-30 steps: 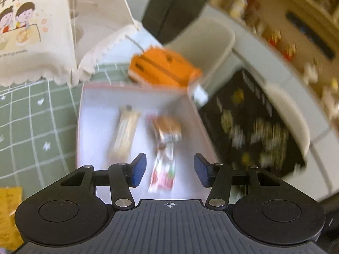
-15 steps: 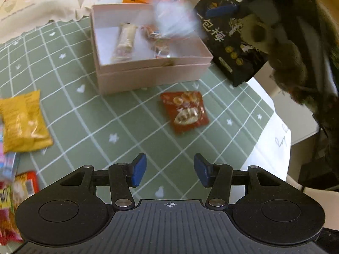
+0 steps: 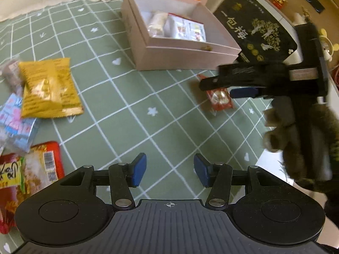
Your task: Organize snacks
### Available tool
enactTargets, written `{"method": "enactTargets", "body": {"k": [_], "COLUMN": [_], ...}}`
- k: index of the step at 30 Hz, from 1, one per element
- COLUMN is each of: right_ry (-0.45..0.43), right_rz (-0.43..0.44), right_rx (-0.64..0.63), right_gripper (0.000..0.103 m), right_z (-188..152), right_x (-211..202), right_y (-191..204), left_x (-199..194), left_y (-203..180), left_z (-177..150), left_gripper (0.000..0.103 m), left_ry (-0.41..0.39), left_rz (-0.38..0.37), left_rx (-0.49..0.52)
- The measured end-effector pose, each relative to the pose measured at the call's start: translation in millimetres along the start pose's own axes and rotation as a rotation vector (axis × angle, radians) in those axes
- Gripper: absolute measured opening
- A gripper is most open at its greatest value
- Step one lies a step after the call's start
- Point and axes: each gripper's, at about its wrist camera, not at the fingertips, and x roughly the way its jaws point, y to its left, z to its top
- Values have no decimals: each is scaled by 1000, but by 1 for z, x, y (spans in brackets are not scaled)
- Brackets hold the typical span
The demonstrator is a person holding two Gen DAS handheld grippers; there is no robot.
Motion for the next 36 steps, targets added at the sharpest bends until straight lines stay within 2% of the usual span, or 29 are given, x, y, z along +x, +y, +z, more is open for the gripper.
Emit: {"method": "enactTargets", "body": {"k": [2,4,6,8,11,15,17,20,21,24,25,27,30,32,36], "right_ry": [-24,-43,-43,-40,-28,-63,-78,-83,-84,-108,-113,-109,-99,-93,-83], "right_rz": [-68,-128,-186,-191,-171,-237,-221,-240,-234,-237,-238,-240,-234,-229,-216], "right_rx": [-53,-121,-222,-250,-196,-92,-49,-74,-74,-73,-71,-77,-88,-97,-119], "right_gripper": [82,76,76,76,75,76,76,79,84,89,90,92,93,93,93], "right_z": [-3,-9,-21,-35,-49,-62,-65,-75,-77,-83,-84,-81,-79,-77,-75], "right_x": [12,15,13,6,-7,-21,-26,-30,-29,-28,-29,-25,-24,-23,-23], "right_y": [10,23,34,33,12,-17,-28,-24,-23,-18,-18,-17,-18,-18,-18], "left_x": [0,1,3,6,12,18,16,5,2,-6,-10,-16,-22,-24,-22], "left_y": [0,0,2,4,0,-6,-3,16,25,62,74,92,107,108,108], "left_z": [-5,-8,-9,-7,-5,-1,5,23,30,54,60,67,70,67,64], "left_gripper": [55,55,55,55,55,55,55,55,55,55,53,36,31,31,31], "left_ry": [16,22,18,17,33,43,23,-52,-79,-169,-199,-244,-270,-281,-287], "left_rz": [-10,-9,-7,-12,-24,-37,-29,32,51,157,197,247,335,359,354], "left_rx": [15,27,11,-16,0,28,31,8,-5,-51,-67,-101,-131,-141,-145]}}
